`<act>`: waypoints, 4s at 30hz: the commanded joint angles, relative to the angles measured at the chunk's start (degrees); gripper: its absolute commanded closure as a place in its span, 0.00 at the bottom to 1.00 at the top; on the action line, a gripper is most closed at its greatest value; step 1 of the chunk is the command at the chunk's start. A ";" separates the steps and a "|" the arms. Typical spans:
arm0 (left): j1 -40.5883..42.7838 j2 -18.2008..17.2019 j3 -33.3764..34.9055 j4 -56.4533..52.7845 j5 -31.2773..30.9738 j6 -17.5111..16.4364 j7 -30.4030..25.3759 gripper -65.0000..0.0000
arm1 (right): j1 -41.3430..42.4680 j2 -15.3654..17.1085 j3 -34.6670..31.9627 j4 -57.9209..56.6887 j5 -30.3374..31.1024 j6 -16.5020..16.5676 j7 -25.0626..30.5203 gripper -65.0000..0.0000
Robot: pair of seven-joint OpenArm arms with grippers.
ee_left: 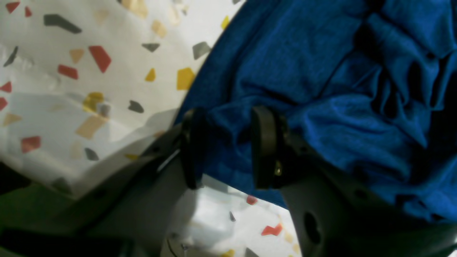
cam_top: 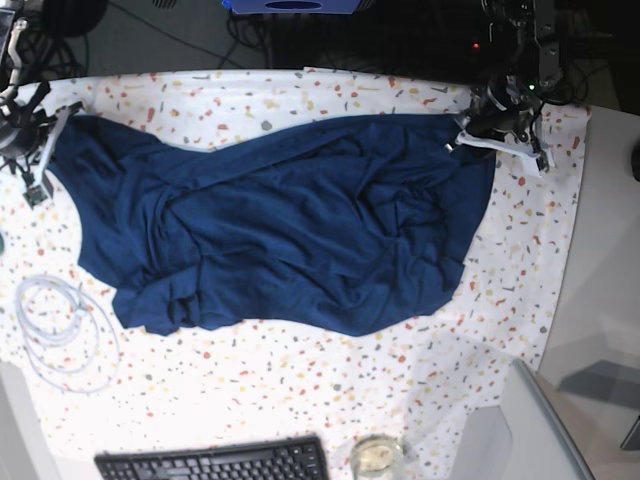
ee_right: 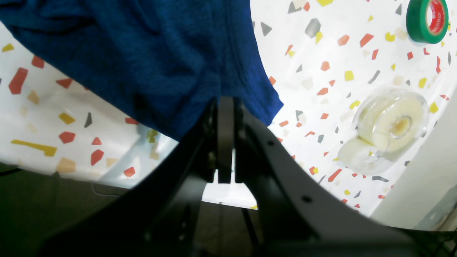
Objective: Layout the t-shirt on the table in an organized manner, then fold the t-shirt properly
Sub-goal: 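Grasp the shirt edge with the left gripper and pull it outward, then hold the shirt edges with both grippers and adjust the left grip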
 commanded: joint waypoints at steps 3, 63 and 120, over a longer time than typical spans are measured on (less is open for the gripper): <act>-0.08 -0.34 1.01 -0.23 -0.19 0.65 -0.53 0.69 | 0.24 0.83 0.35 0.73 0.35 -0.12 0.53 0.99; -2.28 -0.25 -3.47 1.88 -0.45 2.59 4.92 0.71 | 1.03 1.09 0.35 0.64 0.08 -0.12 0.45 0.99; -4.74 0.81 -2.33 -1.99 -0.27 2.59 5.36 0.91 | 3.14 0.92 0.35 -1.64 0.08 -0.12 0.27 0.99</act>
